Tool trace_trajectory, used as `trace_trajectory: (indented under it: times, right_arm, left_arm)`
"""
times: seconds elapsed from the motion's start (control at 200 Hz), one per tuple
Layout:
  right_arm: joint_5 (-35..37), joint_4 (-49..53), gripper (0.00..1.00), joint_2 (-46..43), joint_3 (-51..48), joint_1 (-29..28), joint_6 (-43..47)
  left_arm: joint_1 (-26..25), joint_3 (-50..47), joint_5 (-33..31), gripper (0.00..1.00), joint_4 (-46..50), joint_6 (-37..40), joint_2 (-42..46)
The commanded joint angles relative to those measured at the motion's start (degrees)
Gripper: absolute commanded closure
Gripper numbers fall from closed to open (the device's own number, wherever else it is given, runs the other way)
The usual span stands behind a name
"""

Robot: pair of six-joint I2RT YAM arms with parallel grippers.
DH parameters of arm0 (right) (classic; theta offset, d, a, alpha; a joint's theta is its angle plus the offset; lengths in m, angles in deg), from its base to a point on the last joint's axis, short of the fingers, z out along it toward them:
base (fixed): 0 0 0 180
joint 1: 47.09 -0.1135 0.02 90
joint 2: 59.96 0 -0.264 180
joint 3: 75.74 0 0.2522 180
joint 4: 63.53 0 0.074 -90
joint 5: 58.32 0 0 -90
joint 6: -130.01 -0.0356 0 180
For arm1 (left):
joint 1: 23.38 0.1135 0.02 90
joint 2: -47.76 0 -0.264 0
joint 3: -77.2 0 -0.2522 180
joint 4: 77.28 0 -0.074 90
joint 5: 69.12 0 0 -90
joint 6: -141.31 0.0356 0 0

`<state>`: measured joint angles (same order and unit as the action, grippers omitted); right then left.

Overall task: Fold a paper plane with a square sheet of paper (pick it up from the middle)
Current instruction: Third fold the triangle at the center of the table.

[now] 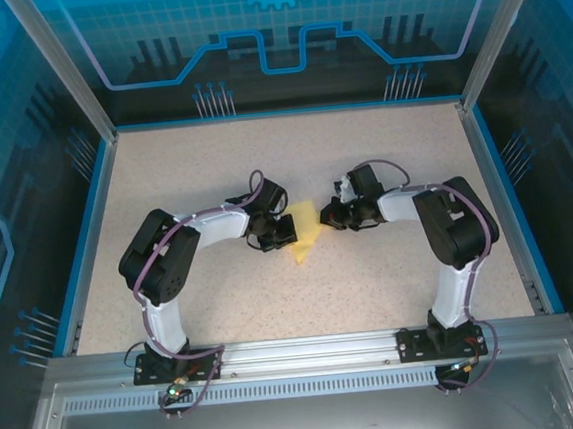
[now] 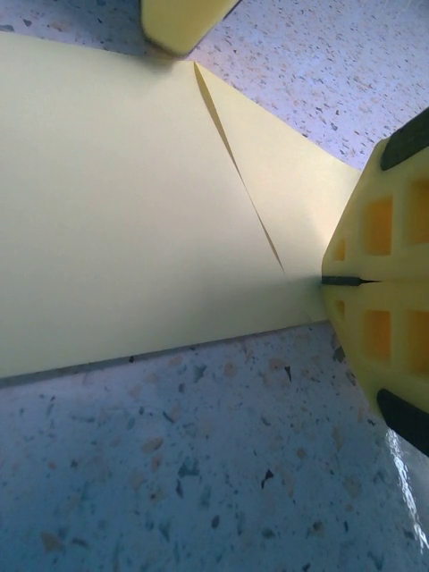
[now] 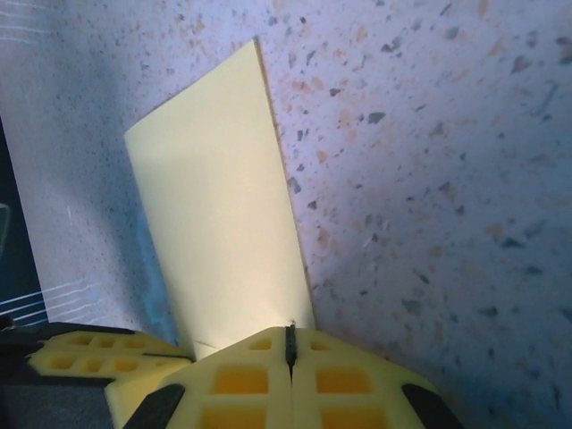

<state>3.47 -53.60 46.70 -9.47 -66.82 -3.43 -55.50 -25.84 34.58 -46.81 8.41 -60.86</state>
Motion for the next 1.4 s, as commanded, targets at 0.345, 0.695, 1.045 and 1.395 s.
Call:
trace_trajectory:
  times: [0.345,0.695,1.045,1.395]
  right_arm:
    - [3.7,-5.4,1.0,-13.4,-13.0,-11.8,-13.0]
    - [0.0,-11.1,1.0,-6.2,-10.0,-15.6,-14.0]
    - [-0.8,-9.7,1.0,-4.7,-11.3,-16.2,-12.9]
    - [-2.3,-7.2,1.0,-1.7,-10.8,-17.2,-11.7]
  left_arm:
    - [0.2,-2.6,-5.0,1.0,6.1,1.1,-2.5]
    - [0.1,-3.3,-5.0,1.0,5.4,0.6,-2.5]
    - [0.1,-3.2,-4.8,1.0,5.4,0.6,-2.7]
    - [0.1,-3.1,-5.1,1.0,5.7,0.5,-2.9]
